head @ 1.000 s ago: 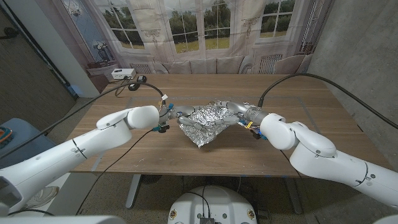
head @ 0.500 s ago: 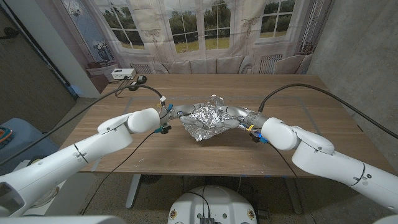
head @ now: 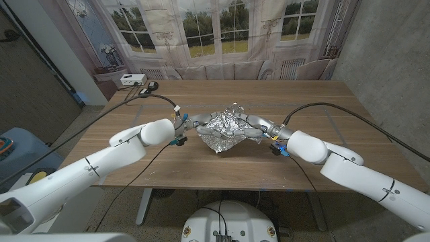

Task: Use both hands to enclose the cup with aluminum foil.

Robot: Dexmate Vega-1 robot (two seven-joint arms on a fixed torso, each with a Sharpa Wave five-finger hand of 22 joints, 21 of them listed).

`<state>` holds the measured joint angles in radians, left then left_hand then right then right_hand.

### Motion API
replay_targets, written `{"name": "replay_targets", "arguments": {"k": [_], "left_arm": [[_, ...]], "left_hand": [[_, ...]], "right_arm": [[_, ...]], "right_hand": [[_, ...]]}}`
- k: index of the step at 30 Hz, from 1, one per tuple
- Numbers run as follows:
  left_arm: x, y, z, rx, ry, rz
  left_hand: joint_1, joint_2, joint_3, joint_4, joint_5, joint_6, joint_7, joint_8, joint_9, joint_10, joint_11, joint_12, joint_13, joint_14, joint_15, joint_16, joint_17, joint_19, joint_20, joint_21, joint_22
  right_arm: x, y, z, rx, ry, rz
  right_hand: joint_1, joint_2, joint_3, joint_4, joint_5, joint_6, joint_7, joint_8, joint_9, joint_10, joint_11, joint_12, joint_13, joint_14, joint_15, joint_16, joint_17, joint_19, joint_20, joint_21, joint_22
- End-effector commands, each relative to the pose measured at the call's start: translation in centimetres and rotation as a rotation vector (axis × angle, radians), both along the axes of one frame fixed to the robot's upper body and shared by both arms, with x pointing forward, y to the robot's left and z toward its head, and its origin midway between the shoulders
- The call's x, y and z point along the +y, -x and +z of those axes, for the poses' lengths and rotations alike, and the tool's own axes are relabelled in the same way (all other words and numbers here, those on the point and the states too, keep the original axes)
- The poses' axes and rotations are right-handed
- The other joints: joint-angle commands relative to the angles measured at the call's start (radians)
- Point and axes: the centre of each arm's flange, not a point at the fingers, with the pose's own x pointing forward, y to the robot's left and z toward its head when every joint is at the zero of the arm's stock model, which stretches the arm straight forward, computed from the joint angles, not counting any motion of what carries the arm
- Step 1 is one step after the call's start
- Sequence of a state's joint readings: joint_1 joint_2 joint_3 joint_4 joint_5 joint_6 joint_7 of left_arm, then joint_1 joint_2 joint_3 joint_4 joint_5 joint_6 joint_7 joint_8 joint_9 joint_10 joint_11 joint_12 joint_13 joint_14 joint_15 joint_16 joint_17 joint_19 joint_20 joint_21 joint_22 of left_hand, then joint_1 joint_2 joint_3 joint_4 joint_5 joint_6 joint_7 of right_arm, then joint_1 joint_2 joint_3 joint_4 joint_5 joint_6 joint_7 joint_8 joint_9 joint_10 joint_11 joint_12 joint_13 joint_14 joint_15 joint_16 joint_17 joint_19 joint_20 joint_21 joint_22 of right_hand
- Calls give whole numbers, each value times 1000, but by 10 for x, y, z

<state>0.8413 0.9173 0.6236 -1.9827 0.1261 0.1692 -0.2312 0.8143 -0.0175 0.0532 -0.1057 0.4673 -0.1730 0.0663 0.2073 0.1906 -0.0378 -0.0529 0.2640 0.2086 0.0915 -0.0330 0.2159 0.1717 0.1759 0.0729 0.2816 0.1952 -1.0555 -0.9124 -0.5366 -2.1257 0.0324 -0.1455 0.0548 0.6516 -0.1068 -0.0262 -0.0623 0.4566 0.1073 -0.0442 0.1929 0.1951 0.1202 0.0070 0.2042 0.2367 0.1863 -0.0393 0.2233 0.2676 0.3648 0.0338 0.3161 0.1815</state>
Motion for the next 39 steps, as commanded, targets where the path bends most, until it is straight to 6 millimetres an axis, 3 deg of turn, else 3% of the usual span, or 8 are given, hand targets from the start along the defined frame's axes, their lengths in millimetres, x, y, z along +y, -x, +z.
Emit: {"name": "replay_targets", "arguments": {"k": [1, 5, 10, 15, 20, 26, 34, 39], "left_arm": [[0, -9, -10, 17, 86, -37], [5, -18, -14, 72, 154, -76], [11, -22, -16, 85, 208, -91], [19, -23, -15, 69, 265, -95], [22, -25, -15, 77, 276, -94], [25, -26, -14, 71, 289, -92], [25, -27, -12, 62, 290, -92], [23, -27, -10, 38, 300, -84]], "left_hand": [[54, 12, -4, -16, -23, 31, -47, 13, 1, 80, -85, 24, -4, 98, -36, 3, -2, 44, -6, 16, 3], [73, 16, -10, -19, -43, 51, -38, 11, 1, 161, -105, 44, -9, 152, -61, 2, -3, 77, -21, 26, 4], [90, 19, -13, -20, -61, 93, -27, 18, 2, 217, -127, 55, -13, 177, -82, -7, -4, 84, -22, 26, 4], [108, 25, -20, -19, -90, 196, -35, 36, 4, 307, -159, 71, -18, 217, -105, -11, -4, 94, -15, 26, 5], [113, 40, -24, -11, -124, 282, 9, 47, 10, 357, -76, 73, -16, 302, -86, 1, -1, 116, -9, 33, 7], [120, 47, -26, -10, -155, 389, 15, 67, 16, 444, -65, 87, -16, 399, -92, 10, -1, 154, -9, 48, 9], [109, 70, -26, 4, -182, 471, -14, 78, 20, 561, -67, 112, -10, 496, -102, 19, 3, 161, 17, 52, 12], [114, 88, -19, 5, -194, 540, -31, 92, 21, 630, -81, 127, -4, 561, -111, 27, 4, 183, 17, 62, 14]], "right_arm": [[2, -6, -8, -64, -152, 27], [10, -10, -8, -86, -173, 20], [17, -18, -5, -41, -141, 55], [22, -23, -3, -14, -89, 53], [29, -30, -2, 33, -10, 54], [32, -30, -2, 0, 16, 16], [30, -25, -6, -120, -77, -39], [30, -23, -9, -198, -93, -77]], "right_hand": [[54, 26, 5, -17, 17, 1, -1, 9, 3, 13, -22, 11, -2, 26, -29, 14, -5, 20, -24, 3, 2], [123, 57, 8, -38, 38, 36, -7, 19, 2, 55, -36, 20, -5, 94, -69, 34, -17, 124, -82, 35, 7], [155, 72, 1, -44, 47, 41, 3, 17, 2, 59, -27, 14, -6, 148, -61, 51, -19, 210, -93, 70, 15], [147, 47, -34, -41, 49, 7, 2, 4, 2, 15, -24, -3, -6, 87, -34, 23, -20, 142, -58, 44, 17], [145, 33, -55, -40, 55, -7, -6, 1, 2, -29, -29, -15, -7, 41, -36, 3, -21, 122, -64, 34, 17], [169, 26, -65, -52, 67, -24, -33, -3, 2, -52, -44, -16, -8, 18, -47, -6, -23, 106, -83, 26, 17], [214, 88, -83, -45, 94, 105, -33, 40, 2, 81, -56, 32, -10, 186, -82, 74, 2, 178, -89, 67, 33], [220, 110, -108, -35, 97, 206, -39, 64, 1, 197, -57, 63, -8, 298, -122, 131, 33, 165, -76, 80, 47]]}}
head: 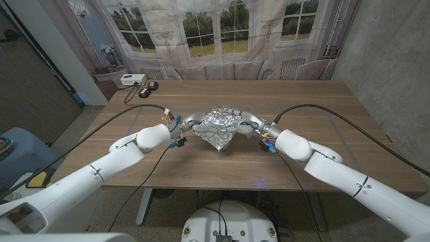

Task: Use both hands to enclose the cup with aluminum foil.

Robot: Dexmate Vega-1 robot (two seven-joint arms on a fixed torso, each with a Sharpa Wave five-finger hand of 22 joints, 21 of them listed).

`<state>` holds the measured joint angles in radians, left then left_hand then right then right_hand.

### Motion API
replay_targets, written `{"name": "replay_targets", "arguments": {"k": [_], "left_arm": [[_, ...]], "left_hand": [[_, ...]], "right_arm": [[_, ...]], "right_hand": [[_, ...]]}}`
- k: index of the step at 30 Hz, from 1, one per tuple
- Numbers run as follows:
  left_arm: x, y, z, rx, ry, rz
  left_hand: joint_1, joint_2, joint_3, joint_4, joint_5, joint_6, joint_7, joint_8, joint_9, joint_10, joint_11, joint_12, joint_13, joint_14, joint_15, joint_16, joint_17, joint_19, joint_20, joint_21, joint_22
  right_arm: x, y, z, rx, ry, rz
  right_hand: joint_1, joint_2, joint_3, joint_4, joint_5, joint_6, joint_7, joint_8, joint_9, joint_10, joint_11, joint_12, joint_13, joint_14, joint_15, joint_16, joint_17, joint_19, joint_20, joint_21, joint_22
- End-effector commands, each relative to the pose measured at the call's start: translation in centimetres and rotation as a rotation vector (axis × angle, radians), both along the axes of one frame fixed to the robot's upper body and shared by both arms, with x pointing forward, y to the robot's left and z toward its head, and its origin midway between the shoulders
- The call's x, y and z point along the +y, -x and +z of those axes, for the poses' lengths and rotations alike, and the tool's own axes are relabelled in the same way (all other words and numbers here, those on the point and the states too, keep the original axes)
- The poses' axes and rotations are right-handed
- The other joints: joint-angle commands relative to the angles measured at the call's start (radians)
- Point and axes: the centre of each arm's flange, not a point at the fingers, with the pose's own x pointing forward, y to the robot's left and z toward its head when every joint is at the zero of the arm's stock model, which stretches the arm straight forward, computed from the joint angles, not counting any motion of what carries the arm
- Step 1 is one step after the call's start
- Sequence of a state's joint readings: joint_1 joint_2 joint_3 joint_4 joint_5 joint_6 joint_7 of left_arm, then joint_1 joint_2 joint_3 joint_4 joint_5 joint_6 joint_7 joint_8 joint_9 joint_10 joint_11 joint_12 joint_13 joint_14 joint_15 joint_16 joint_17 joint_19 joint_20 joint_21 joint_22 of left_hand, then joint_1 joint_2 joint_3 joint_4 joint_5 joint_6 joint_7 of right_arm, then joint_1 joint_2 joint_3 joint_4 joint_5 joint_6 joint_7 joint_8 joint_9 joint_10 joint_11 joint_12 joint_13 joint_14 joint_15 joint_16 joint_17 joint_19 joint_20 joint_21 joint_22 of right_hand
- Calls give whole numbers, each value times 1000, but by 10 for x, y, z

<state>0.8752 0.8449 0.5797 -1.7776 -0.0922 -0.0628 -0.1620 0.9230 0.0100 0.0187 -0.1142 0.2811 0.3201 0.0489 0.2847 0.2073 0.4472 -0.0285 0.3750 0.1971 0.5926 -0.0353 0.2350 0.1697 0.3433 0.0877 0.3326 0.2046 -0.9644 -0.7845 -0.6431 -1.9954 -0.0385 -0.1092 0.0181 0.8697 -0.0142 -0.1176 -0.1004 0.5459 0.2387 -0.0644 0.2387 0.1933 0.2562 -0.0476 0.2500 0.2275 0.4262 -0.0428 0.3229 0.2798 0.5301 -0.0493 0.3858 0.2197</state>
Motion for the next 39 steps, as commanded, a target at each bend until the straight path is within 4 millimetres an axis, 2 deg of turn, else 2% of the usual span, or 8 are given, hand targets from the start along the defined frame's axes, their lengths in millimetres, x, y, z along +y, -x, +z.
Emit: {"name": "replay_targets", "arguments": {"k": [1, 7, 13, 17, 20, 28, 33, 39], "left_arm": [[2, -3, 4, -28, 26, 21], [1, -4, 5, -35, 25, 38], [1, -5, 7, -40, -7, 66], [-2, -2, 9, -59, -74, 113], [-5, -1, 10, -67, -140, 145], [-15, 2, 9, -139, -237, 207], [-17, 2, 9, -182, -261, 197], [-24, 0, 13, -204, -277, 125]], "left_hand": [[12, 67, 19, 10, -11, 70, -17, 20, 5, 157, -99, 18, 9, 74, -113, 8, 6, 18, 0, 13, 5], [59, 105, 52, -9, -20, 132, -19, 35, 6, 203, -96, 25, 17, 122, -116, 8, 6, 46, -8, 27, 8], [69, 111, 61, -14, -32, 139, -32, 30, 7, 203, -97, 18, 23, 128, -117, -2, 6, 44, -5, 30, 9], [29, 74, 34, -2, -55, -11, -49, -49, 6, 40, -78, -63, 29, -42, -80, -53, 20, -60, 33, -8, 10], [7, 44, 8, 4, -49, -155, -19, -98, 10, -108, -42, -128, 41, -182, -41, -58, 28, -131, 52, -34, 12], [16, -12, -70, 10, 44, -646, 61, -119, -7, -577, 48, -191, 58, -613, 87, -65, 19, -278, 63, -90, 11], [2, -12, -129, 36, 117, -911, 23, -114, -13, -843, 49, -190, 50, -869, 148, -69, 18, -451, 88, -139, 7], [1, -23, -152, 38, 140, -892, -22, -92, -13, -865, 32, -178, 47, -890, 155, -57, 16, -484, 100, -137, 5]], "right_arm": [[-1, 4, -2, -176, -61, -95], [2, 1, -7, -184, -35, -115], [1, -2, -7, -163, -6, -129], [0, -3, -9, -147, 12, -129], [-1, -3, -8, -146, 12, -133], [-7, -1, -6, -140, 5, -125], [-8, 0, -5, -136, 1, -114], [-9, -2, -3, -117, -2, -94]], "right_hand": [[2, 19, -18, 3, 8, 80, -17, 19, 3, 67, -2, 19, 1, 60, -121, 33, 23, -3, 11, 10, 8], [33, 34, -35, -4, 14, 152, -18, 31, 1, 161, 1, 45, 10, 170, -152, 86, 53, 15, 4, 34, 18], [39, 27, -47, -7, 14, 160, -18, 29, 1, 169, 6, 44, 12, 140, -146, 73, 58, 5, 7, 34, 18], [30, 21, -64, -2, 13, 143, -12, 16, 1, 147, 14, 31, 15, 110, -120, 61, 63, -15, 23, 30, 15], [25, 18, -72, 2, 12, 135, -10, 10, 1, 137, 14, 25, 16, 100, -114, 58, 65, -25, 34, 26, 14], [0, 10, -95, 14, 7, 123, -2, -1, 2, 128, 23, 17, 19, 86, -101, 54, 72, -41, 59, 22, 10], [-9, 10, -103, 20, 5, 123, 0, -3, 2, 128, 24, 16, 20, 83, -101, 54, 75, -44, 61, 22, 9], [-14, 10, -108, 23, 4, 122, 0, -5, 2, 129, 22, 15, 21, 83, -101, 54, 77, -46, 61, 21, 7]]}}
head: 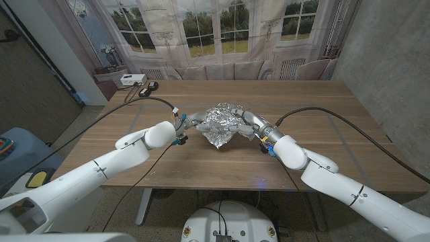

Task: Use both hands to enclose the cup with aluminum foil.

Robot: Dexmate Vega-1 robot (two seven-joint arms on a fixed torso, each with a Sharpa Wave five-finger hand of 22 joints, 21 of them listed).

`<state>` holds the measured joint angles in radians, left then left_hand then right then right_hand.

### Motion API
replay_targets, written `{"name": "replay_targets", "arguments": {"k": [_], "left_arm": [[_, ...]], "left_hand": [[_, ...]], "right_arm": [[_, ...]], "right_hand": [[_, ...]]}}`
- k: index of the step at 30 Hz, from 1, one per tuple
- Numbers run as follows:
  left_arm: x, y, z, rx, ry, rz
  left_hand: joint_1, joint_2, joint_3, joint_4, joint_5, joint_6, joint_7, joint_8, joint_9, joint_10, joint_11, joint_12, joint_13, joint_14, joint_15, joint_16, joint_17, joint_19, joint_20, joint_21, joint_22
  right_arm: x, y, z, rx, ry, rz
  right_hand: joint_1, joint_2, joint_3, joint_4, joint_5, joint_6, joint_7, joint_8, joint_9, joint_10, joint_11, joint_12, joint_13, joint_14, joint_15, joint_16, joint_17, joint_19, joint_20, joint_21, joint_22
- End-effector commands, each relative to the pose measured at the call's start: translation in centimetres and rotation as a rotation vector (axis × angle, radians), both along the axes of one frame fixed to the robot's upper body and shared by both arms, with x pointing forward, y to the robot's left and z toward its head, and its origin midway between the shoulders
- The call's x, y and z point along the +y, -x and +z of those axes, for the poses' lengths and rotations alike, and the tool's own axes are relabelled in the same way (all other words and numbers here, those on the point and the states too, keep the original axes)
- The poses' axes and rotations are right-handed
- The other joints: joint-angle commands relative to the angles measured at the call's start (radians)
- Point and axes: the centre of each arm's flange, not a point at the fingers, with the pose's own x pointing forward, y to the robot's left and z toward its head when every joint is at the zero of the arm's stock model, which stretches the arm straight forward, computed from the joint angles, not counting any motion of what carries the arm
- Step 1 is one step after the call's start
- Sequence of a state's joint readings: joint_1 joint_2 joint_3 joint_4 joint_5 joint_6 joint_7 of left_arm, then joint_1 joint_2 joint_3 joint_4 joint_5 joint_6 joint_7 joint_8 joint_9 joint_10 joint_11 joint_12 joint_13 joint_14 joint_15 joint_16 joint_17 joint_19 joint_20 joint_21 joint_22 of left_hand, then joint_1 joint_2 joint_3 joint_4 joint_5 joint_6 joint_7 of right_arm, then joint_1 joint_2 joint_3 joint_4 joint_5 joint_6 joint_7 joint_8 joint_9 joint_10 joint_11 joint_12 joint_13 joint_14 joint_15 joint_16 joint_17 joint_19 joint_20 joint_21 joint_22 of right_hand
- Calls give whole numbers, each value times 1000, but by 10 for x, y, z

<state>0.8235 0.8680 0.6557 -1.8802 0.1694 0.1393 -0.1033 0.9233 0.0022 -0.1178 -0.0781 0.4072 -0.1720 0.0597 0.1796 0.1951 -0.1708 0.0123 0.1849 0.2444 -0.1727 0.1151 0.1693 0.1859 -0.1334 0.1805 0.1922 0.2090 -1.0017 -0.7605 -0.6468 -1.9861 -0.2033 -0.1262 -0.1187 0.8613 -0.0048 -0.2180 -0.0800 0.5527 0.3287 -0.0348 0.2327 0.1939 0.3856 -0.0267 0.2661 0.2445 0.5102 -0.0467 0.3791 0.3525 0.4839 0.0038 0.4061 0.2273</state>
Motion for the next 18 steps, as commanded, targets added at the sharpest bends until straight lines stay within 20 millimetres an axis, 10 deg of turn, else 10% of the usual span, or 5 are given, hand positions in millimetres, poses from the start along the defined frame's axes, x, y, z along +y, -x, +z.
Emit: {"name": "replay_targets", "arguments": {"k": [1, 7, 12, 18], "left_arm": [[-12, 0, 5, -68, -70, -60], [-10, 1, 8, -76, -8, -83], [-8, 1, 8, -47, 21, -105], [-8, 3, 8, -42, 32, -106]], "left_hand": [[1, -18, -19, 1, 18, -392, -43, 17, -1, -239, -6, 17, -1, -121, 5, 11, -1, -3, 9, 7, 0], [33, -13, -61, 0, 61, -137, -55, 87, -1, -23, -41, 99, -21, 56, -64, 46, -10, 136, -25, 60, -11], [58, 4, -80, 0, 61, -13, -59, 102, -1, 102, -90, 129, -33, 203, -111, 61, -10, 223, -39, 82, -12], [75, 15, -87, 0, 51, 72, -43, 115, 0, 206, -87, 157, -34, 288, -138, 69, -8, 251, -36, 88, -10]], "right_arm": [[-3, -1, 4, 30, 11, 22], [-2, 0, 5, 36, 54, -20], [-2, 0, 8, 26, 67, -38], [-4, 2, 9, -3, 49, -68]], "right_hand": [[-9, 0, -11, 5, -4, 26, -30, -3, 2, -8, 6, -5, 4, -6, -96, -4, 6, -2, 10, 0, -1], [-9, 2, -82, 15, -18, -202, -28, -56, 4, -282, 18, -90, 1, -313, -1, -141, -3, -140, 56, -63, -27], [-3, 8, -101, 19, -22, -316, -19, -57, 5, -428, 37, -92, -11, -445, 34, -189, -25, -255, 105, -126, -39], [-21, 13, -112, 33, -26, -434, -1, -61, 5, -542, 83, -89, -19, -547, 90, -193, -41, -327, 120, -172, -42]]}}
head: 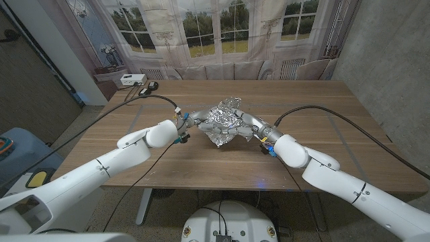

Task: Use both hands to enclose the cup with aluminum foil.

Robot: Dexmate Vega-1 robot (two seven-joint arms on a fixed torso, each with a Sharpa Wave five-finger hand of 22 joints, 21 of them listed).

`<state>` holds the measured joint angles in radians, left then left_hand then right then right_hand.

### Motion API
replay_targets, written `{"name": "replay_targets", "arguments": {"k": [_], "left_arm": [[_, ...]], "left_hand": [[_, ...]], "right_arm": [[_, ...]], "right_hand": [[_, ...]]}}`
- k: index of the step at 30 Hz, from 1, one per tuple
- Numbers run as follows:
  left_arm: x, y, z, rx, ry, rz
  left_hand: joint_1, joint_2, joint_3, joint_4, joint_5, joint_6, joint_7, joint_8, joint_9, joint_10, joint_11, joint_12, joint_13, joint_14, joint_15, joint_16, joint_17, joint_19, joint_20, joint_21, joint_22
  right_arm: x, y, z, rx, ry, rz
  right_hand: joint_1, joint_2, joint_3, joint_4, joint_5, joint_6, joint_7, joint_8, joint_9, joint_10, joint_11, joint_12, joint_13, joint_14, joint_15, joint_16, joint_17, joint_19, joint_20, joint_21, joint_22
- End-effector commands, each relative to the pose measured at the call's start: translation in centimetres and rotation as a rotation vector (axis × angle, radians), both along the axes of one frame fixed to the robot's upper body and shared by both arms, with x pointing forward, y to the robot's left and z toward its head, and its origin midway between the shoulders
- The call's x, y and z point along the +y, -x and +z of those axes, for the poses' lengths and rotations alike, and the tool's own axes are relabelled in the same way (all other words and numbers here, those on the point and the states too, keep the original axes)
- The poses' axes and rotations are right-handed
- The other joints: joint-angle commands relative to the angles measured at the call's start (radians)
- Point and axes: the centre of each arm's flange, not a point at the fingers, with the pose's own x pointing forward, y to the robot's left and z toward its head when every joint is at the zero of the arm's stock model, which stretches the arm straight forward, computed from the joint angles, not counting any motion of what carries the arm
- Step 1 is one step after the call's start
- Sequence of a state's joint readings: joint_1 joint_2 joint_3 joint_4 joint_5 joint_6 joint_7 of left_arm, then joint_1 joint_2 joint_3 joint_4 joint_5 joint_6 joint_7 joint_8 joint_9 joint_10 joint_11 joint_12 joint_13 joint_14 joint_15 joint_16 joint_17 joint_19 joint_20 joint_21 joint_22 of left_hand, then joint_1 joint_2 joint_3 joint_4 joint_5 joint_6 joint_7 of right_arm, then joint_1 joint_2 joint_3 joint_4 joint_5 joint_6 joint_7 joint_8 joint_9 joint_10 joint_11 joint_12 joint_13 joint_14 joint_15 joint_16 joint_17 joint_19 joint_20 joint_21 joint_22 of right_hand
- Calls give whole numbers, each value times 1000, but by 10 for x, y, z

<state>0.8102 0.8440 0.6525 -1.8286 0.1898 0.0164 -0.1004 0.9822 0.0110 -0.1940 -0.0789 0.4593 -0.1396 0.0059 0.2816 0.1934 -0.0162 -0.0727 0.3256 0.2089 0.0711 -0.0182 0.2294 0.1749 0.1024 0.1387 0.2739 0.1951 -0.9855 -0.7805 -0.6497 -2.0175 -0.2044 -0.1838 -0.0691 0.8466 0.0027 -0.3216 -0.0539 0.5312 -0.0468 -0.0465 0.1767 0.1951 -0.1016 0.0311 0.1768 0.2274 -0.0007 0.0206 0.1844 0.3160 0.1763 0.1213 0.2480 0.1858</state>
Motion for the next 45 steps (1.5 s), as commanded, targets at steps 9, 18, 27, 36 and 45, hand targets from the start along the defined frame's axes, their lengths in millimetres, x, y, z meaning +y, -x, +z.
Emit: {"name": "replay_targets", "arguments": {"k": [9, 18, 27, 36, 45], "left_arm": [[-3, 2, 3, 50, 39, -48], [-3, 2, 4, 83, 29, -52], [-2, 3, 3, 101, 24, -53], [-4, 2, 5, 94, 20, -54], [-6, 2, 5, 93, 16, -52]], "left_hand": [[31, 32, -25, 10, -31, 260, 10, 63, 6, 264, -4, 68, 2, 194, -35, 28, 8, 74, 18, 26, 11], [41, 48, -25, 12, -45, 335, 2, 78, 8, 328, -23, 79, 3, 253, -51, 36, 9, 94, 13, 34, 14], [44, 57, -25, 15, -51, 335, -1, 73, 9, 336, -31, 78, 5, 259, -59, 33, 11, 92, 16, 34, 16], [42, 58, -29, 17, -57, 327, -9, 63, 10, 324, -35, 69, 10, 249, -66, 23, 12, 85, 22, 31, 17], [40, 59, -33, 20, -61, 320, -11, 56, 11, 317, -38, 64, 12, 240, -65, 15, 12, 81, 23, 30, 17]], "right_arm": [[-5, 5, 4, -98, -23, -45], [-1, 6, 16, -99, 100, -12], [10, 3, 17, -65, 240, 32], [5, -3, 11, 18, 174, 106], [-1, -3, 11, -6, 73, 134]], "right_hand": [[-18, 21, -8, 24, -3, -294, -17, -7, 3, -223, 5, 5, -11, -139, -39, 9, -24, -43, -4, -33, 0], [8, 18, -4, 12, -7, -335, -39, 2, 5, -246, 9, 11, -12, -147, -18, 14, -37, -53, 53, -40, 0], [42, 28, 10, 3, -50, -281, -114, 36, 7, -90, -111, 73, -16, -117, -1, 33, -78, -75, 93, -52, -5], [116, 65, 44, -19, -81, -269, -70, 37, 8, 178, -90, 110, -16, 241, -128, 148, -105, 149, 37, -1, -7], [136, 96, 65, -22, -102, -198, -1, 56, 4, 228, -44, 101, -13, 510, -221, 286, -38, 296, -53, 33, 2]]}}
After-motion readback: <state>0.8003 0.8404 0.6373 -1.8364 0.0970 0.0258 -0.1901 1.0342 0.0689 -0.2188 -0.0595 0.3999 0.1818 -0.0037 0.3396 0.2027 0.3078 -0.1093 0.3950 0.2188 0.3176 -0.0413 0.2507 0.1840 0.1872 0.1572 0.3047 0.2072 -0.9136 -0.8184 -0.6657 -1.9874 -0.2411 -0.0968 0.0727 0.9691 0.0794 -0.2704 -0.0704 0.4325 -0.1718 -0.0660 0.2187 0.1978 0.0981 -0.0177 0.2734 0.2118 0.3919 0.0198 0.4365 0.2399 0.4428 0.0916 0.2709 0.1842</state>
